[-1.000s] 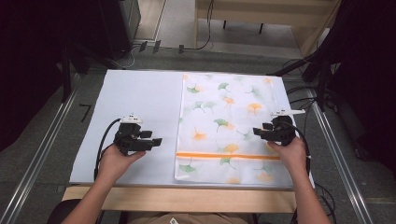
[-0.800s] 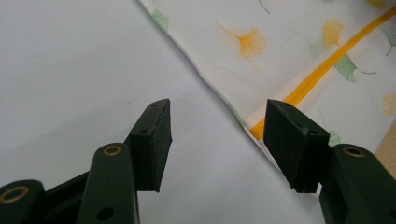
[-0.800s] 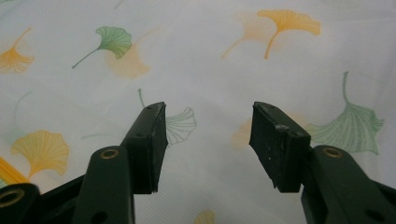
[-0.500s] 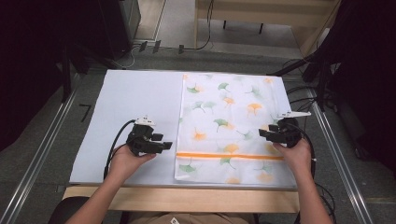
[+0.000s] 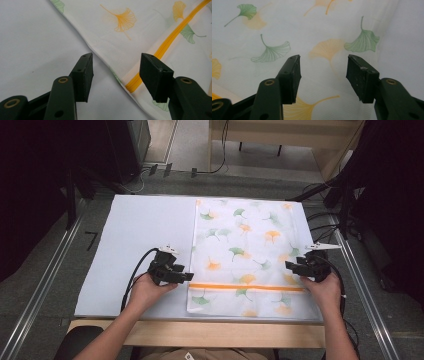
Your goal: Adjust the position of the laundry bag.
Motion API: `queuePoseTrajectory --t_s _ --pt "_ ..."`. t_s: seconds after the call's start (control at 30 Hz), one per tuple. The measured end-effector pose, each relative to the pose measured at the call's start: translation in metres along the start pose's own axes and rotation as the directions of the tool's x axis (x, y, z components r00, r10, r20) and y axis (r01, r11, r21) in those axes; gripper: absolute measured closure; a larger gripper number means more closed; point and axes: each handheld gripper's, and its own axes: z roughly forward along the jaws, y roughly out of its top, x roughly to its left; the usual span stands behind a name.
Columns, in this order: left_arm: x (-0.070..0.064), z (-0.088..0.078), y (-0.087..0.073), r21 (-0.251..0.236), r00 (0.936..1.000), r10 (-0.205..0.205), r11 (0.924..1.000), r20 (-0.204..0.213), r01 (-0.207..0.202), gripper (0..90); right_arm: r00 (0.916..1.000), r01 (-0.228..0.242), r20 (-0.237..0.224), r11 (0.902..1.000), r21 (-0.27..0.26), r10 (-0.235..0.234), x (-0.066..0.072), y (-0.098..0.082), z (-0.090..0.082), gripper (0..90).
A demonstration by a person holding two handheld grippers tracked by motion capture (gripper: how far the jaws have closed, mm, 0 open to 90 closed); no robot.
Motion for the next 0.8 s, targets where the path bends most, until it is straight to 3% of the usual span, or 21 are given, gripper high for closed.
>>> queuePoseTrajectory --t_s 0.53,0.8 --pt "0.005 0.021 0.004 0.032 0.9994 -0.014 0.9994 -0.033 0.015 44.1 0.9984 -0.028 0.049 0.9996 0.005 0.028 -0.017 -0.007 0.003 41.7" --pt "0.004 0.025 0.005 0.018 0.9993 -0.035 0.9992 -0.015 0.035 47.2 0.9975 -0.034 0.063 0.9987 0.039 0.032 -0.024 -0.009 0.014 42.4"
